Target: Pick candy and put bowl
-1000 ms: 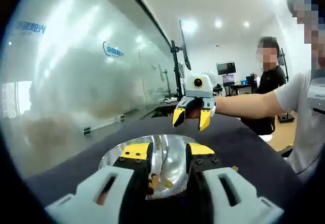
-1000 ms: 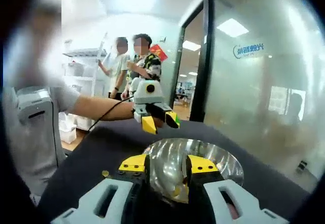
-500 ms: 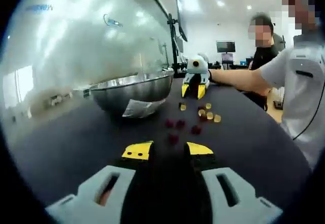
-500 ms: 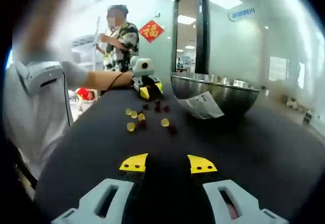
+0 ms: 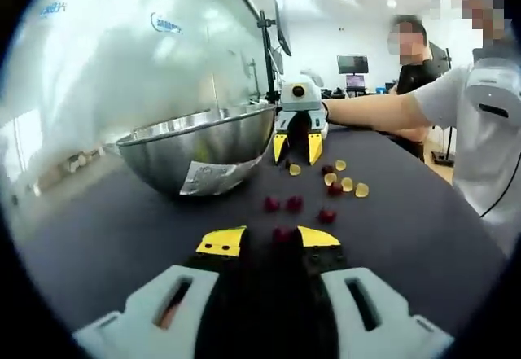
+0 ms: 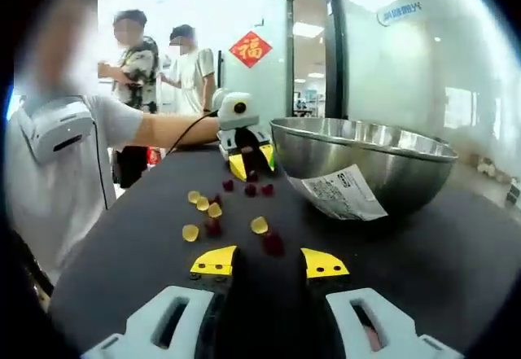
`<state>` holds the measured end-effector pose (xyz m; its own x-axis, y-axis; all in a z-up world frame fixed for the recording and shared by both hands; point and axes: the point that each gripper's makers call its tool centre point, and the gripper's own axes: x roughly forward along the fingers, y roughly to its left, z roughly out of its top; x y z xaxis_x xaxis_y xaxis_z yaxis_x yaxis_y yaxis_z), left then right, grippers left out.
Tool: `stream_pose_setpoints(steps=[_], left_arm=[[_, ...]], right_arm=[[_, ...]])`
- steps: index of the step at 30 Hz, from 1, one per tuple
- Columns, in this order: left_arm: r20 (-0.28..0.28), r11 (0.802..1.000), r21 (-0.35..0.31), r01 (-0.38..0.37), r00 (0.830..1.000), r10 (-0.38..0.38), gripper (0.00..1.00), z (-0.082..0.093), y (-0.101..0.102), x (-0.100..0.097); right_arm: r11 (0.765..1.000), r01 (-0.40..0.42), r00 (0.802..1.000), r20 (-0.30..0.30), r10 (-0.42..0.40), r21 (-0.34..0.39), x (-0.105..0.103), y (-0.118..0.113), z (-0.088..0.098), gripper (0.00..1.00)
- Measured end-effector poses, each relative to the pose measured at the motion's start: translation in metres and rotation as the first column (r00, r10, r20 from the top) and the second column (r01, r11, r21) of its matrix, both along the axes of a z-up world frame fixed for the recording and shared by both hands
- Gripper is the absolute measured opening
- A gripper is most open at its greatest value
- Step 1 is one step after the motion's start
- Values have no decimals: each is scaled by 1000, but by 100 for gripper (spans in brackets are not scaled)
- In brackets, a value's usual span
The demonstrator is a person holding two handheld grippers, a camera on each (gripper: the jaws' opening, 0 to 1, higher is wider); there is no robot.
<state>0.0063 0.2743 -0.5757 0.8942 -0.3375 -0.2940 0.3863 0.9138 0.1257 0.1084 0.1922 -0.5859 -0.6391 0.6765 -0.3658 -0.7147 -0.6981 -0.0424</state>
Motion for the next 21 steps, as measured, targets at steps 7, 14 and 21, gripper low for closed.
stream_pose_setpoints(steps=[7, 14, 21], left_arm=[[-12, 1000, -17, 17, 1000, -17, 15, -2, -7, 4], [-10, 1000, -12, 27, 1000, -27, 13, -2, -9, 2], [-21, 999, -23, 47, 999, -48, 2, -5, -13, -1]], right_arm=[[1000, -9, 1000, 2, 9, 8, -9, 9, 0, 23], [1000, -6, 1000, 1, 6, 9, -10, 9, 0, 23], [999, -4, 1000, 26, 3, 36, -10, 9, 0, 3]])
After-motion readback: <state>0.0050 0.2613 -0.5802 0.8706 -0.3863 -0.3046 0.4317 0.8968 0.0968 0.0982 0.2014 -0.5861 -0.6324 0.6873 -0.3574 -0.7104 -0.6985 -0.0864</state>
